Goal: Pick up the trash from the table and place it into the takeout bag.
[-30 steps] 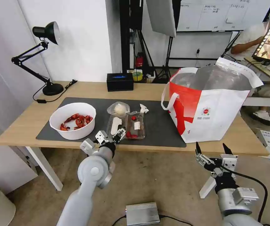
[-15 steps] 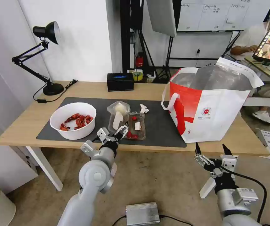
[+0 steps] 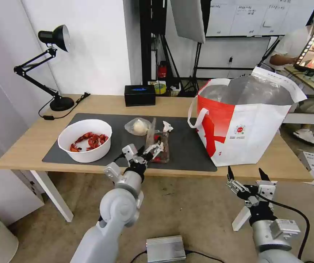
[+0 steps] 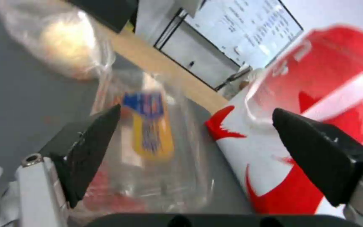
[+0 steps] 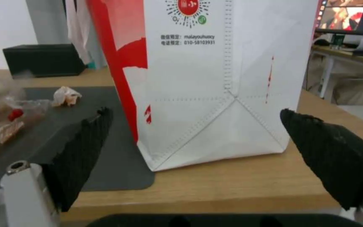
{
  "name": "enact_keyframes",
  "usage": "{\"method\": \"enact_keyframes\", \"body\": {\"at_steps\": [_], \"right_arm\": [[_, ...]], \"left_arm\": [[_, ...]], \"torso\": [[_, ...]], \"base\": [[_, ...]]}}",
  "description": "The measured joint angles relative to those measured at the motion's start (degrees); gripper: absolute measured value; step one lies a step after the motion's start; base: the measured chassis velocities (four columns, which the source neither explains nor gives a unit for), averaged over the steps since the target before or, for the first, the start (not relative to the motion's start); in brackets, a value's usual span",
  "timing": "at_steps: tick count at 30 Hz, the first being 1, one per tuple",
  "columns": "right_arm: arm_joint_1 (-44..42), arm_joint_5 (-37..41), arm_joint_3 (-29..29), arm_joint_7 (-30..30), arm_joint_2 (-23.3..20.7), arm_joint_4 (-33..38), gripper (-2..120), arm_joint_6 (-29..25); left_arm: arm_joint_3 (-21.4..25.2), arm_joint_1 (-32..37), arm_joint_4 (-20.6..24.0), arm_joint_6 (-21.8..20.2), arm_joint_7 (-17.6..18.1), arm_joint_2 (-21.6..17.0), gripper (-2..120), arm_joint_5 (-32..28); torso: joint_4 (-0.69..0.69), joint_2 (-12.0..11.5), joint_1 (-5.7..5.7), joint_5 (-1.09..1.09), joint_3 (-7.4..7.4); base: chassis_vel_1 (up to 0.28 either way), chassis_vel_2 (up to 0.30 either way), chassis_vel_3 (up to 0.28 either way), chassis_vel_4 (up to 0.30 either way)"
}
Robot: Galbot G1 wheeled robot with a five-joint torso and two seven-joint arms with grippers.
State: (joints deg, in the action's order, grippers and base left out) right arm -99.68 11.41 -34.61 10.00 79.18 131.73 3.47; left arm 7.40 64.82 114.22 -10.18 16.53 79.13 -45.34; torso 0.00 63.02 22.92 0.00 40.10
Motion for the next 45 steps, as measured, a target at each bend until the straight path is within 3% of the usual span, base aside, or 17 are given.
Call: {"method": "enact_keyframes", "body": {"at_steps": [1, 5, 6, 9, 23, 35, 45], "right_arm": [[0.00, 0.00, 0.00, 0.00, 0.00, 0.00, 100, 0.00], [-0.04, 0.25, 0.04, 0.02, 0.11, 0.68, 100, 0.04], [-0.04, 0.25, 0.04, 0.02, 0.11, 0.68, 100, 0.04], [-0.03, 1.41, 0.30, 0.06, -0.20, 0.89, 100, 0.11], [6.50, 8.35, 5.01, -1.01, -3.74, 0.75, 100, 2.41], [17.29, 19.17, 10.71, 0.44, -7.42, -4.38, 100, 6.54], [27.12, 31.48, 15.58, 4.22, -6.32, -9.08, 100, 11.60]], "left_arm": [[0.00, 0.00, 0.00, 0.00, 0.00, 0.00, 93, 0.00], [-0.52, 0.11, -4.29, 3.00, -4.90, -0.92, 74, 13.84], [-0.52, 0.11, -4.29, 3.00, -4.90, -0.92, 74, 13.84], [-0.60, -0.33, -6.89, 5.52, -6.35, -0.81, 60, 21.26], [-1.06, 0.30, -7.50, 6.77, -10.26, -4.51, 13, 32.00], [-3.48, -1.64, -8.70, 7.89, -11.16, -11.02, 9, 33.72], [-5.43, -3.01, -10.72, 10.74, -12.30, -10.75, 9, 37.76]], "torso": [[0.00, 0.00, 0.00, 0.00, 0.00], [0.01, 0.00, 0.00, -0.01, 0.00], [0.01, 0.00, 0.00, -0.01, 0.00], [0.00, 0.00, 0.00, 0.00, 0.00], [0.00, 0.00, -0.01, 0.00, 0.00], [0.00, 0.00, -0.01, 0.00, 0.01], [0.01, 0.00, -0.01, -0.01, 0.01]], "base": [[0.000, 0.000, 0.000, 0.000], [0.000, 0.000, 0.000, 0.000], [0.000, 0.000, 0.000, 0.000], [0.000, 0.000, 0.000, 0.000], [0.000, 0.000, 0.000, 0.000], [0.000, 0.000, 0.000, 0.000], [0.000, 0.000, 0.000, 0.000]]}}
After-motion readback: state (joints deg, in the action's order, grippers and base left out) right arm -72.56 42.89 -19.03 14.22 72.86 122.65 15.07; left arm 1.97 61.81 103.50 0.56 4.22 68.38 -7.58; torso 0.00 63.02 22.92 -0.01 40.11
